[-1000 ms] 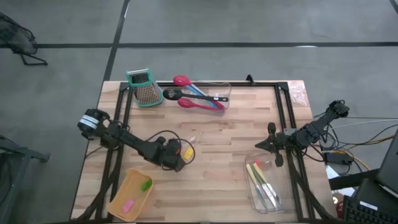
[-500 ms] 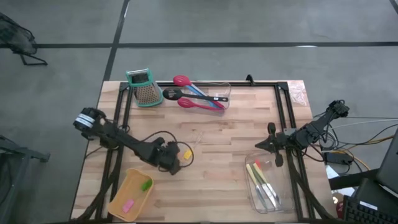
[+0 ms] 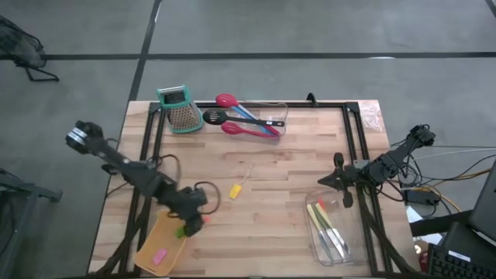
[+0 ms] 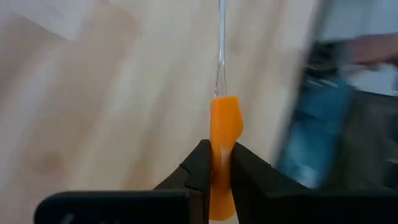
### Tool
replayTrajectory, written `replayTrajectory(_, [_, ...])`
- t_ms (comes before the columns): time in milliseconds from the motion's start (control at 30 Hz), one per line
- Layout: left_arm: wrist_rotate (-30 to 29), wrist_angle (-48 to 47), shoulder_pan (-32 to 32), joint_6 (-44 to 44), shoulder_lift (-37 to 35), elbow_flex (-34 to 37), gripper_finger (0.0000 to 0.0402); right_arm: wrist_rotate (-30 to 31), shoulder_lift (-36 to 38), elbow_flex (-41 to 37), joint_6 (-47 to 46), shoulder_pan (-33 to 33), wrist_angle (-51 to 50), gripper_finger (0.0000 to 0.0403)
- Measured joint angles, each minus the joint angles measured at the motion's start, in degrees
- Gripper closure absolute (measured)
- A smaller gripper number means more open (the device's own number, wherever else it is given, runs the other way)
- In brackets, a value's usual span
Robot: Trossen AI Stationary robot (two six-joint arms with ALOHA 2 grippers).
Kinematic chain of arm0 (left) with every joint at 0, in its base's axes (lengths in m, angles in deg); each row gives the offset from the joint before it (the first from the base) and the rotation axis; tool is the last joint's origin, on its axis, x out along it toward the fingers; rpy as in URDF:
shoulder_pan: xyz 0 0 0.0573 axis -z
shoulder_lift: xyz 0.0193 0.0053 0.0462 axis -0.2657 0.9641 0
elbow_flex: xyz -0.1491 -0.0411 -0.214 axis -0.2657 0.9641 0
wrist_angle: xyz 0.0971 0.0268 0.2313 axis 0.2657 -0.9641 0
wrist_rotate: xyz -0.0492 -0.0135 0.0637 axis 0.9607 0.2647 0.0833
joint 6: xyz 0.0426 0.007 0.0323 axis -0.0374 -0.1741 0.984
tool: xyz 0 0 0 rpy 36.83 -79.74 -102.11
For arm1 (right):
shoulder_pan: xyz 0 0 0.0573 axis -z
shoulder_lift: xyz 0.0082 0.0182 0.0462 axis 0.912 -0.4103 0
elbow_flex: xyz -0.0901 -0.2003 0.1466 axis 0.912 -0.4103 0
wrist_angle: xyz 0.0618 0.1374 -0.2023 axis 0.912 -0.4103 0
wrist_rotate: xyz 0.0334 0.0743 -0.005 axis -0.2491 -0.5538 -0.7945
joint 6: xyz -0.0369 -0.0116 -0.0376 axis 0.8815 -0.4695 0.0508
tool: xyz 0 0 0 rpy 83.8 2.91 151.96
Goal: Pick & Place Kitchen Items
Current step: Put the orange spatula into the yellow bin
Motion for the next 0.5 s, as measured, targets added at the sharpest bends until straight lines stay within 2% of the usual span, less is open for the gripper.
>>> replayTrajectory(133, [-1.6,-0.9,6.9,-8.2,-5.8,0.0,0.0359,0.0,0.0,0.0,0.0,0.0,0.0,0.0394])
replayTrajectory(300, [-11.7,-4.1,20.0,-20.1,-9.7,0.0,0.0359,0.0,0.0,0.0,0.0,0.0,0.0,0.0394])
replayTrajectory(400, [-20.1,-5.1,27.6,-27.0,-9.7,0.0,0.0358,0.0,0.0,0.0,0.0,0.0,0.0,0.0394])
replayTrajectory(500, [-24.0,-5.5,33.1,-33.2,-8.8,0.0,0.0358,0.0,0.0,0.0,0.0,0.0,0.0,0.0394])
